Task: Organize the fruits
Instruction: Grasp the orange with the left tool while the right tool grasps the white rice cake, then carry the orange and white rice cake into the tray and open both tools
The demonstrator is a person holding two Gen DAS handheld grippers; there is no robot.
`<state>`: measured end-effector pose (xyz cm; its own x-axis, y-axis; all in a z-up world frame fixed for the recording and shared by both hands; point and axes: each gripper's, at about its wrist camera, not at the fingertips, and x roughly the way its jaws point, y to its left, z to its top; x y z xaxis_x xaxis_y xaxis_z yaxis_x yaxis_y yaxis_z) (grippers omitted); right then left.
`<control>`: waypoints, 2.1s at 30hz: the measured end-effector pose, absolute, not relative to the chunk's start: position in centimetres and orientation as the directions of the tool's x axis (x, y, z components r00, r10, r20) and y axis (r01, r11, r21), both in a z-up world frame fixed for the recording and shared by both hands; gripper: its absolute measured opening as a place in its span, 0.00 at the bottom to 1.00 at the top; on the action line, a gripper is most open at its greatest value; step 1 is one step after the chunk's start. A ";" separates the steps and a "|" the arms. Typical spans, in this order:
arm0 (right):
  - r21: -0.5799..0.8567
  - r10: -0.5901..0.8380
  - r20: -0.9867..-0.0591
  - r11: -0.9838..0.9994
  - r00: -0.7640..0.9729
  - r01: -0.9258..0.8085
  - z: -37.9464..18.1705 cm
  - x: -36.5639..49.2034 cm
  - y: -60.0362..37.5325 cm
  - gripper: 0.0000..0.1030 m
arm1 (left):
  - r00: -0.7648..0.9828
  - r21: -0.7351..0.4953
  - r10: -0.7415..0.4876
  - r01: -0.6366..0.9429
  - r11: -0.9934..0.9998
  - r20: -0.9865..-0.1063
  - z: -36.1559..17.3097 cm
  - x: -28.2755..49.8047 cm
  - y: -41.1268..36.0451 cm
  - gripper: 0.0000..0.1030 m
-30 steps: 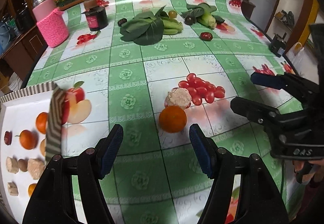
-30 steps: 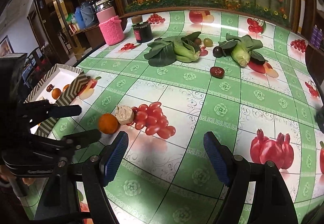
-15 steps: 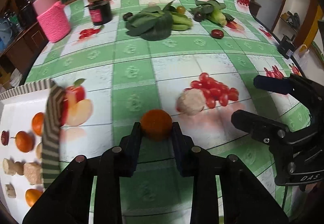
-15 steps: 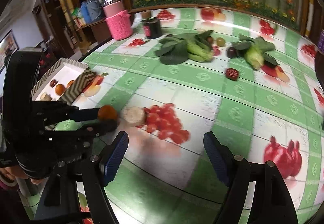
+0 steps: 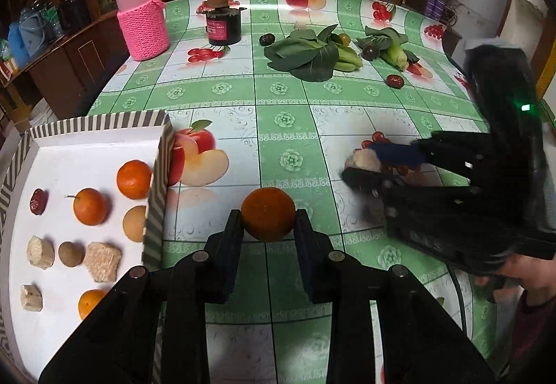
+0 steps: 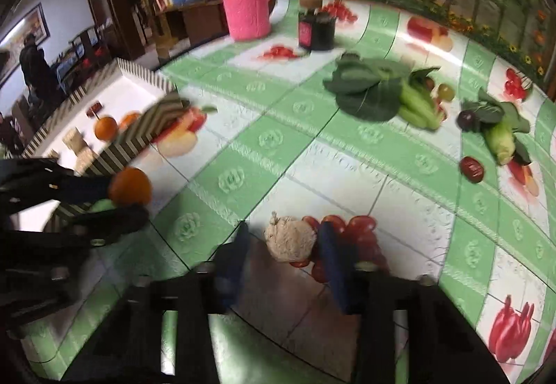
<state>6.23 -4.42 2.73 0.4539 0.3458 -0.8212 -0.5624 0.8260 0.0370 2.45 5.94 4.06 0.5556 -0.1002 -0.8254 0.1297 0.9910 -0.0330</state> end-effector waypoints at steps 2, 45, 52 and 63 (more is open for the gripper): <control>0.025 0.337 -0.814 0.834 0.473 -0.551 2.8 6.1 -4.4 0.31 | 0.557 -0.028 -0.099 0.134 0.991 -0.824 4.2 2.1 6.1 0.26; 0.075 0.522 -0.725 0.708 0.448 -0.703 8.9 -2.9 7.0 0.30 | 0.630 0.066 0.133 -0.130 0.989 -0.765 5.9 -6.4 19.7 0.26; 0.070 0.539 -0.733 0.665 0.414 -0.743 8.8 -2.7 10.5 0.30 | 0.593 0.043 0.129 -0.158 0.987 -0.795 4.7 -6.9 21.8 0.26; 0.079 0.542 -0.753 0.638 0.374 -0.766 8.0 -1.3 13.8 0.30 | 0.575 0.022 0.115 -0.165 0.986 -0.810 3.5 -6.5 22.3 0.26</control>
<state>-1.31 13.77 7.97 0.3736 0.5422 -0.7527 -0.7662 0.6377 0.0791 -6.51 22.33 3.48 0.5754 0.1145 -0.8098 -0.1647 0.9861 0.0224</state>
